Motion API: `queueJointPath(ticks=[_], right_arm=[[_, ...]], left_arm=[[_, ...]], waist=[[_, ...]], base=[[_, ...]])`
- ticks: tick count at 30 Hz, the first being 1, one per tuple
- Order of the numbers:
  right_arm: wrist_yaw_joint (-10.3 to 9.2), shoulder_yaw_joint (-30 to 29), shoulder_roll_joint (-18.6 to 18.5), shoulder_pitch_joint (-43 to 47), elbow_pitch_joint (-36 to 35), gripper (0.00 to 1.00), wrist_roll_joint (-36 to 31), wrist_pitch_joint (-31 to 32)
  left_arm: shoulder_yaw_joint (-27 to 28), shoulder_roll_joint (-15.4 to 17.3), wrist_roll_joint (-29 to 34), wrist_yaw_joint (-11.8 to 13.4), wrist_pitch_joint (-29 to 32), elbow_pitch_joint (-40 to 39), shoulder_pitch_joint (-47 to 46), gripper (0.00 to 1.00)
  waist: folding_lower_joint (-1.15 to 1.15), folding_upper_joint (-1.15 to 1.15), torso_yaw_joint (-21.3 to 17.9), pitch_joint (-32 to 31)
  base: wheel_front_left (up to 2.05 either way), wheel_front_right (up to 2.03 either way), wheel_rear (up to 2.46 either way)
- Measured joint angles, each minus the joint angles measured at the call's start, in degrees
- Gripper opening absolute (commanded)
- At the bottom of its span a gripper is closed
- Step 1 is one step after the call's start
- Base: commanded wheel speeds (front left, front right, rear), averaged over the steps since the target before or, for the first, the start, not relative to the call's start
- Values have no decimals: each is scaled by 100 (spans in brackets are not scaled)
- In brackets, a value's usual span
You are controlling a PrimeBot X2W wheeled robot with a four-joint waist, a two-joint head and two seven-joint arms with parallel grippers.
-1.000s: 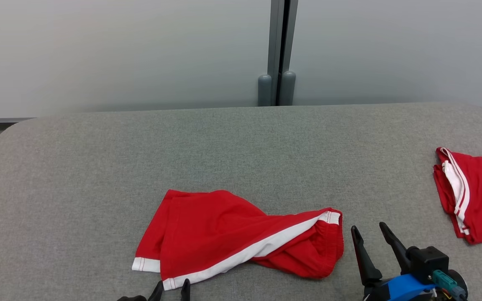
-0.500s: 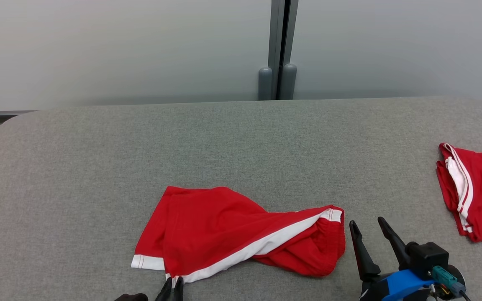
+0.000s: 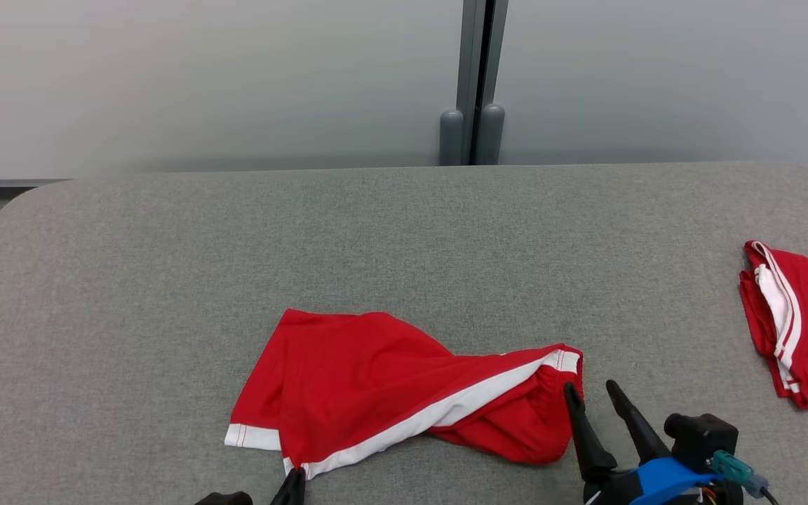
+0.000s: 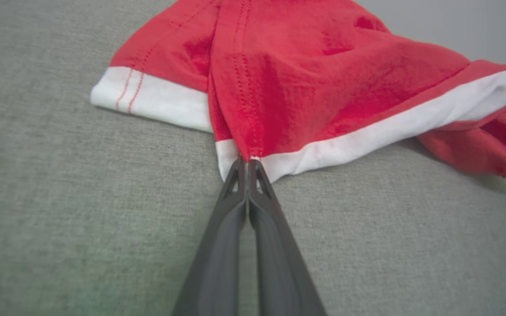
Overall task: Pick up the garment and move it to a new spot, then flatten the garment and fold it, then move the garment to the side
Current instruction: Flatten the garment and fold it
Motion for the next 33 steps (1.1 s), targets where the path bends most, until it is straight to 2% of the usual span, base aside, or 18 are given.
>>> queueJointPath(ticks=[5,14,18,22,24,28,29,30,33], right_arm=[[0,209,9,-211,311,100,802,1],[0,204,8,-614,867,100,1344,0],[0,182,9,-693,987,90,1464,0],[0,175,9,-793,1015,59,1489,0],[0,159,8,-805,1040,55,1484,0],[0,151,8,-869,1074,35,1466,0],[0,144,9,-893,1054,14,1438,0],[1,138,9,-907,1026,0,1426,0],[0,70,7,-910,810,0,1302,0]], left_arm=[[66,0,103,-1,0,-21,-2,0],[49,-3,156,-2,-2,-65,-30,0],[57,-3,194,-3,-9,-86,-47,0],[78,-3,238,-3,-9,-127,-57,0],[82,-3,245,-3,-10,-145,-70,0],[85,-2,246,-3,-10,-171,-124,0],[85,-2,246,-3,-10,-178,-129,0],[90,-2,246,-3,-10,-194,-136,0],[188,-3,274,-3,-7,-312,-185,0]], waist=[[0,0,40,47],[0,0,158,153],[0,0,213,199],[0,0,243,257],[0,0,252,294],[0,0,276,369],[0,0,282,385],[0,0,288,396],[1,1,298,384]], base=[[0,0,0],[0,0,0],[0,0,0],[0,0,0],[0,0,0],[0,0,0],[0,0,0],[0,0,0],[0,0,0]])
